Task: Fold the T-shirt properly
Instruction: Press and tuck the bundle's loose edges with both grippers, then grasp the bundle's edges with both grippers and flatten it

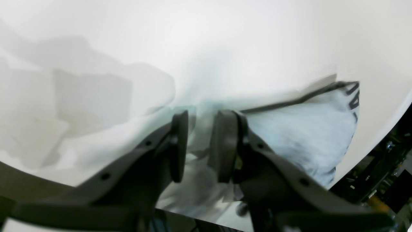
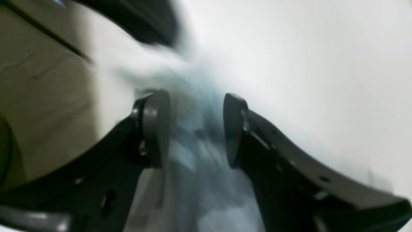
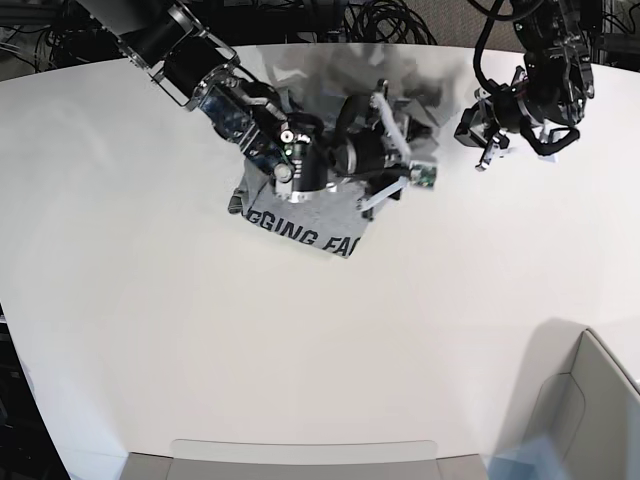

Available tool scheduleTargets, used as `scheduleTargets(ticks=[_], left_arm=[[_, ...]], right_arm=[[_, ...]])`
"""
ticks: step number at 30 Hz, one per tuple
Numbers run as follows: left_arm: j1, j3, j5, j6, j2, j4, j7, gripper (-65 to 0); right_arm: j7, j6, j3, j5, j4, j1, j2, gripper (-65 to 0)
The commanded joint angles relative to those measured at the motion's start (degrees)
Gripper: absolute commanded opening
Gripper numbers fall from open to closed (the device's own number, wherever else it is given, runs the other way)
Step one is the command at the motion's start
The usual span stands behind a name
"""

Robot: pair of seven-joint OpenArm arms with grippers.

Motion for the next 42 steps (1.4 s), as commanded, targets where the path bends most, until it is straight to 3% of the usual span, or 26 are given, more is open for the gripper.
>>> scheduleTargets(ticks=[1, 3, 7, 9, 11, 14, 17, 19, 26, 29, 36, 38, 42], left_arm=[[-0.31, -0.34, -1.76, 1.21, -0.51, 0.90, 2.23, -48.6], [-0.22, -0.34, -1.76, 1.21, -0.51, 0.90, 2.23, -48.6], [-0.22, -0.43, -1.76, 1.21, -0.69, 0.90, 1.97, -48.6], [-0.31, -0.51, -1.94, 1.21, -0.78, 1.08, 1.88, -48.6], [-0.58, 0.01, -2.20, 1.21, -0.78, 3.01, 1.88, -48.6], [-2.42, 3.44, -3.26, 1.21, -0.69, 7.15, 2.06, -52.1], [-7.08, 10.91, -6.95, 1.21, -0.51, 6.97, 1.70, -65.0], [-9.10, 16.19, -8.53, 1.21, 0.81, 6.88, 1.62, -65.0], [-14.38, 38.34, -9.58, 1.21, 1.86, 6.71, 1.62, -65.0], [-14.91, 43.53, -9.50, 1.21, 1.60, 3.72, 1.70, -65.0], [-17.28, 43.97, -8.79, 1.21, 0.72, -12.63, 1.62, -65.0], [-18.95, 43.62, -7.04, 1.21, -0.16, -14.74, 1.27, -65.0], [-21.15, 35.62, -0.27, 1.21, -0.25, -19.84, 0.30, -65.0]], right_arm=[[0.80, -0.22, 0.38, -0.30, 1.95, 1.23, -0.30, -38.2], [0.80, -0.31, 3.28, -0.12, 3.27, 1.50, -0.74, -38.2], [0.45, -0.22, 16.91, -0.30, 3.97, 2.02, -0.21, -38.2], [0.45, -0.22, 23.15, -0.39, 3.18, 2.64, 2.69, -38.2], [0.45, -0.22, 24.38, -0.30, 2.21, 3.78, 6.55, -39.0], [0.45, -0.22, 24.47, 0.05, -0.34, 4.22, 12.62, -46.5], [0.45, -0.22, 24.64, 0.05, -3.94, 4.31, 16.58, -57.4], [0.63, -0.22, 24.64, -0.03, -5.79, 4.31, 18.16, -63.0], [0.80, -0.22, 24.03, -0.39, -10.36, 5.01, 18.25, -65.0], [0.80, -0.14, 23.94, -0.39, -13.52, 5.19, 17.54, -65.0], [0.36, 0.04, 23.24, -0.39, -13.35, 2.64, 17.19, -65.0], [0.36, 1.80, 20.69, -0.39, -10.97, 0.97, 17.98, -65.0], [0.36, 3.47, 15.24, -0.30, -3.77, -4.83, 18.77, -65.0]])
